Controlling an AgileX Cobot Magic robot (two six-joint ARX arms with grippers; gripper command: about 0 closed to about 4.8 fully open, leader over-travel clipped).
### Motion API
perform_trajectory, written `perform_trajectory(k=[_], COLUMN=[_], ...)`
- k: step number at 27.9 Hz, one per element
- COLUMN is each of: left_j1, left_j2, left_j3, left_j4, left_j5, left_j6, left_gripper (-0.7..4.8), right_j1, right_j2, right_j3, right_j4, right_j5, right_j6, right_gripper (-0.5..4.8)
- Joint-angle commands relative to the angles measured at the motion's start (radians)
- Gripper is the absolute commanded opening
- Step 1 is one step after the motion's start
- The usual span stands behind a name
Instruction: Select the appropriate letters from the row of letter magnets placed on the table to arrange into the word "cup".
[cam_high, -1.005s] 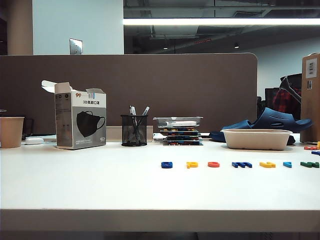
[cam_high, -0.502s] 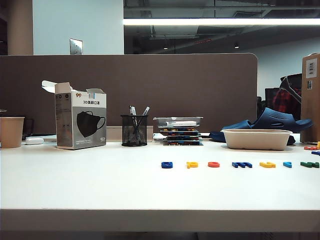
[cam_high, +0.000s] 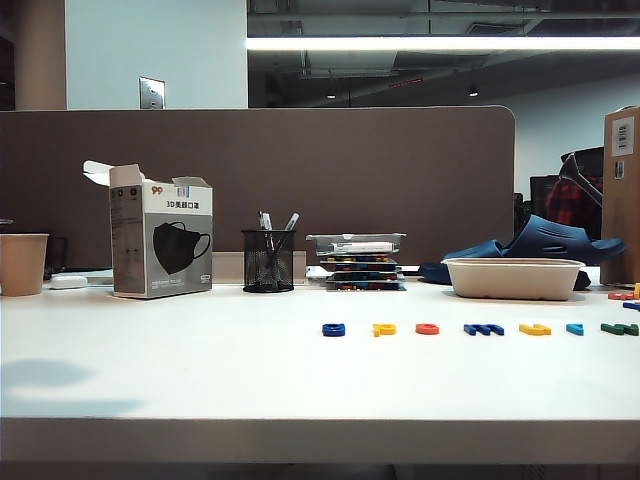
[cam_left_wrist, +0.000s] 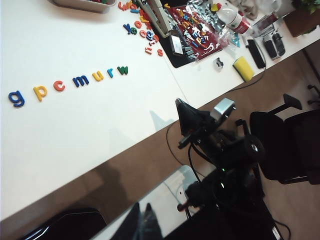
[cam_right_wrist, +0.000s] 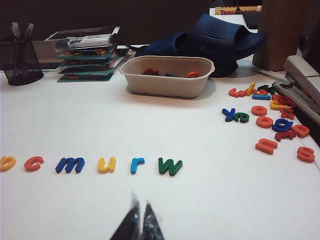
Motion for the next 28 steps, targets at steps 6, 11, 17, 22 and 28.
perform_trajectory(k=[6, 11, 17, 22, 28], left_j1=[-0.024, -0.053, -0.149, -0.248, -0.331], left_j2=[0.105, 0.132, 0.142, 0.169, 0.233], left_j3=[0.004, 0.004, 0.003, 0.003, 0.003], left_j4=[0.116, 0.106, 0.093, 0.055, -0.001], left_j5=[-0.117, -0.262, -0.451, -0.582, -0.632], left_j6=[-0.140, -0.183, -0.202, -0.258, -0.336], left_gripper=[-0.05, -0.05, -0.05, -0.05, -0.05], right_j1=[0.001, 0.001, 0.001, 0.001, 0.002], right_j2=[-0.010, -0.010, -0.010, -0.010, -0.010], right_j3=[-0.008, -0.008, -0.008, -0.008, -0.008], right_j4=[0.016, 0.017, 0.017, 0.017, 0.017], right_j5=[0.002, 0.002, 0.003, 0.002, 0.002], right_j6=[-0.002, -0.002, -0.002, -0.002, -0.002], right_gripper=[0.13, 0.13, 0.13, 0.13, 0.13])
